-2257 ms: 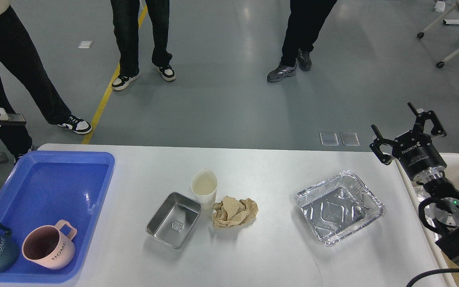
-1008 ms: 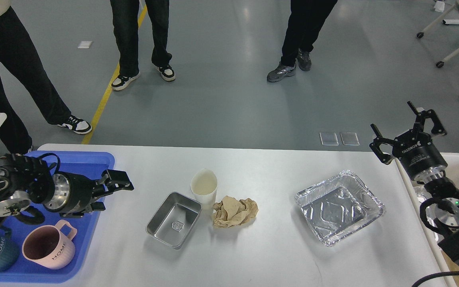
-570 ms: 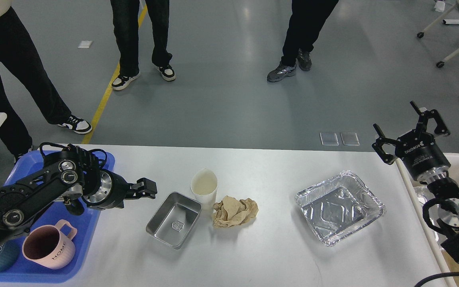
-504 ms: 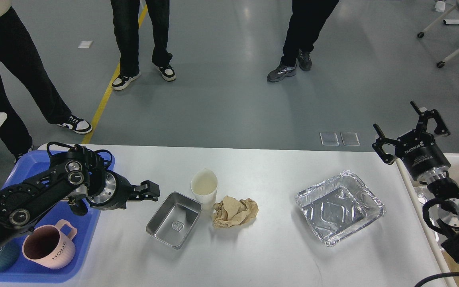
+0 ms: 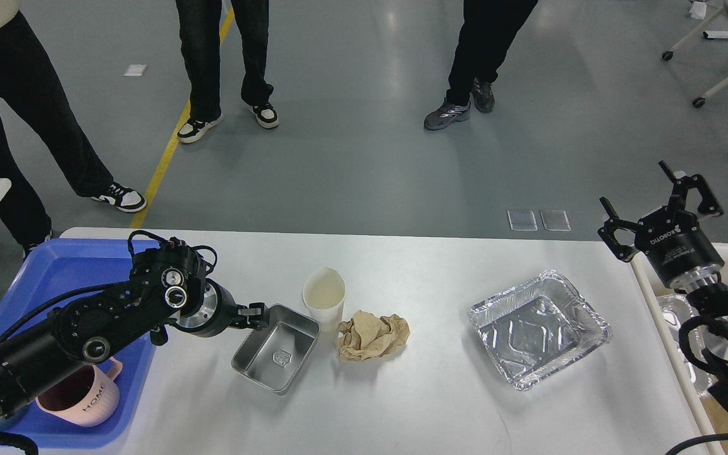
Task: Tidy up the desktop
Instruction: 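Reach the left gripper to the small steel tray and grasp its rim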
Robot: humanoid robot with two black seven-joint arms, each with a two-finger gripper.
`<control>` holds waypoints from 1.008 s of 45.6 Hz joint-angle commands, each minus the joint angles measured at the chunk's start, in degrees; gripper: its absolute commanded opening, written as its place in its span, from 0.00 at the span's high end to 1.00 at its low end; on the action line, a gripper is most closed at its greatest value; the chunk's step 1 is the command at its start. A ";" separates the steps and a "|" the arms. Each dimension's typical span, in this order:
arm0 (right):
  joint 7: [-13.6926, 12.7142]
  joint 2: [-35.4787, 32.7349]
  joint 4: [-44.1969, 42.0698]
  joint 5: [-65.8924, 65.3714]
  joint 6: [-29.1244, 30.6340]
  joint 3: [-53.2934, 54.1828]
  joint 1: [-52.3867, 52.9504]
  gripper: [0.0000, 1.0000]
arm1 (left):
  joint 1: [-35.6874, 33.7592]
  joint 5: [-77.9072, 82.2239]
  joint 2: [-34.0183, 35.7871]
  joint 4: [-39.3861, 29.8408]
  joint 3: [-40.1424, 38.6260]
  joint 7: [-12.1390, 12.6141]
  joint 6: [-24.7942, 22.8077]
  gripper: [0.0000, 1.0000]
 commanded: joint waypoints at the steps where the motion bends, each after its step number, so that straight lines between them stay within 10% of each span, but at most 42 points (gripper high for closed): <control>1: 0.00 -0.02 -0.01 -0.01 0.01 -0.01 0.00 0.00 | -0.16 1.54 -2.61 2.10 1.60 -0.66 0.02 0.33; 14: 0.08 -0.37 -0.01 0.08 0.01 0.08 0.00 0.00 | -0.34 4.61 -5.34 5.88 3.01 -2.59 0.02 0.39; 38: 0.08 -0.37 -0.01 -0.01 0.01 -0.01 -0.09 0.00 | -0.78 7.51 -6.39 8.52 4.59 -2.68 0.19 0.97; 46: 0.17 -0.37 -0.01 -0.01 0.01 0.00 0.00 0.00 | -1.13 7.51 -5.87 8.44 6.00 -2.68 -0.07 1.00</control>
